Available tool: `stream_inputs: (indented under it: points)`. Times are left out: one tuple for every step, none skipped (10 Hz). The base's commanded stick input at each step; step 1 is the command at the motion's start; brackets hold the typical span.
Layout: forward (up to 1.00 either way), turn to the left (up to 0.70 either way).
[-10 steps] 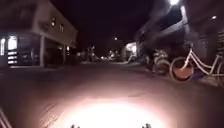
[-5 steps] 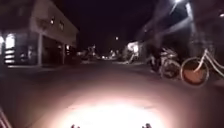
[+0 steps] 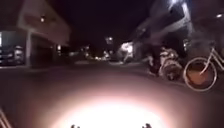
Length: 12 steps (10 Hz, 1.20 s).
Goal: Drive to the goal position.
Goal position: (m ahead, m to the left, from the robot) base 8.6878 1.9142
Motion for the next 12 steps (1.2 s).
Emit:
stream_inputs:
  points:
    - [0.85,0.00]
    - [0.85,0.00]
    - [0.85,0.00]
    - [0.85,0.00]
    - [0.85,0.00]
    - [0.85,0.00]
    - [0.85,0.00]
    - [0.85,0.00]
    - [0.85,0.00]
    - [0.85,0.00]
    - [0.85,0.00]
    - [0.85,0.00]
